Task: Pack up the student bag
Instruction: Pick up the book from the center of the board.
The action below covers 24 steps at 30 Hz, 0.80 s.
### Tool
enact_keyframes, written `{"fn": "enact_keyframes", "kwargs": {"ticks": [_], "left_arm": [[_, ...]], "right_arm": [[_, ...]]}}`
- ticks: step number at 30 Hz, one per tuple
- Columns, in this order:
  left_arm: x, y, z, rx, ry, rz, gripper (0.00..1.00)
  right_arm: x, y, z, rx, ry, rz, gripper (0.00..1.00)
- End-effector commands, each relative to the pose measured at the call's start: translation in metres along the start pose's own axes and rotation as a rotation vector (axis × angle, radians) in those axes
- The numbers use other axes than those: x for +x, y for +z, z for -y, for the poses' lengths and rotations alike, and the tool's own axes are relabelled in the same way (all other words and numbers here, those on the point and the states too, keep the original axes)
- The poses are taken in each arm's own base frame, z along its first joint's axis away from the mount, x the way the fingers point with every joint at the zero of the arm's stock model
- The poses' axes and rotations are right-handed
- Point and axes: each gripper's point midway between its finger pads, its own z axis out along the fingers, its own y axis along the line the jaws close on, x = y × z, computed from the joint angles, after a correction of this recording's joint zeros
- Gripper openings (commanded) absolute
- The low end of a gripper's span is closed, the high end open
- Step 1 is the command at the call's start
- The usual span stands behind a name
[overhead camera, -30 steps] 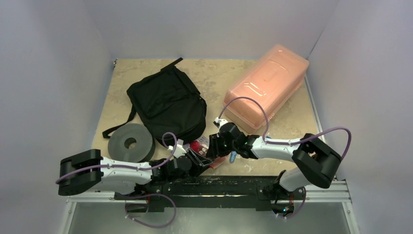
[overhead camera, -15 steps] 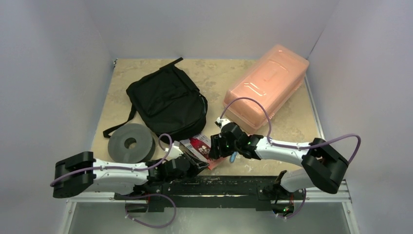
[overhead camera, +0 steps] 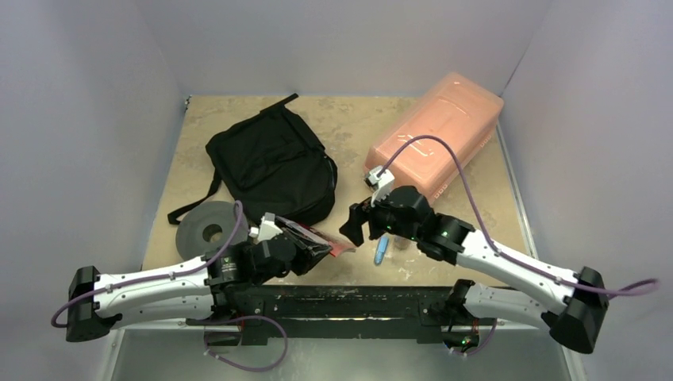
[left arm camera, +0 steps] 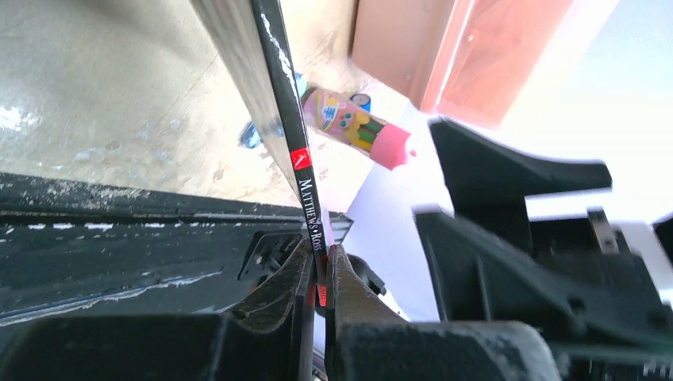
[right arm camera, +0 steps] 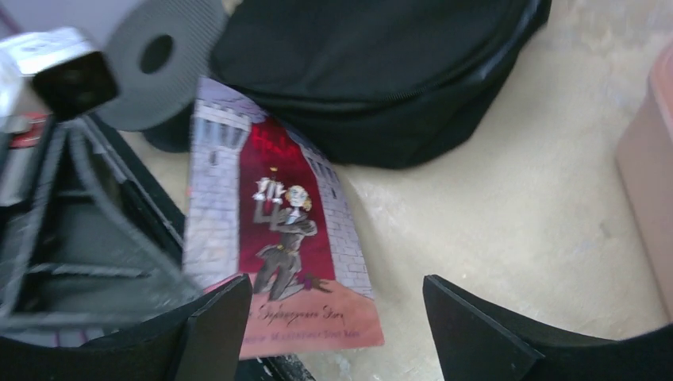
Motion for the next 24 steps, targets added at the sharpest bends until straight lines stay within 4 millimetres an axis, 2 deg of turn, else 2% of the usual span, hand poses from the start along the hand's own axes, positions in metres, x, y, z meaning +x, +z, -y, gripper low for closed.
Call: {"fn": "enact_keyframes", "kwargs": {"ticks": [1, 4, 6, 9, 14, 17, 20, 24], "left_arm": [[-0.022, -0.014, 0.039, 0.084, 0.046, 0.083, 0.00], [-0.030, -0.023, 0.058, 0.075, 0.071, 0.073, 0.00], [-0.032, -0.029, 0.071, 0.083, 0.077, 0.064, 0.00], [-0.034, -0.038, 0.090, 0.105, 0.062, 0.056, 0.00], [-0.026, -0.051, 0.119, 0.145, 0.063, -0.001, 0.00], [-0.019, -0.055, 0.128, 0.154, 0.076, -0.032, 0.00], [-0.018, -0.055, 0.129, 0.147, 0.071, -0.036, 0.00], [-0.014, -0.055, 0.131, 0.148, 0.060, -0.054, 0.00]], "right_arm": [[-0.050, -0.039, -0.029, -0.150, -0.178, 0.213, 0.85], [-0.060, -0.057, -0.045, -0.247, -0.275, 0.298, 0.88], [-0.062, -0.062, -0.053, -0.297, -0.329, 0.334, 0.89], [-0.060, -0.056, -0.059, -0.337, -0.424, 0.340, 0.89], [-0.069, -0.046, -0.063, -0.328, -0.539, 0.412, 0.88], [-0.086, -0.037, -0.054, -0.226, -0.588, 0.452, 0.87], [-0.100, -0.040, -0.055, -0.163, -0.652, 0.527, 0.85], [-0.106, -0.041, -0.059, -0.116, -0.707, 0.586, 0.80]]}}
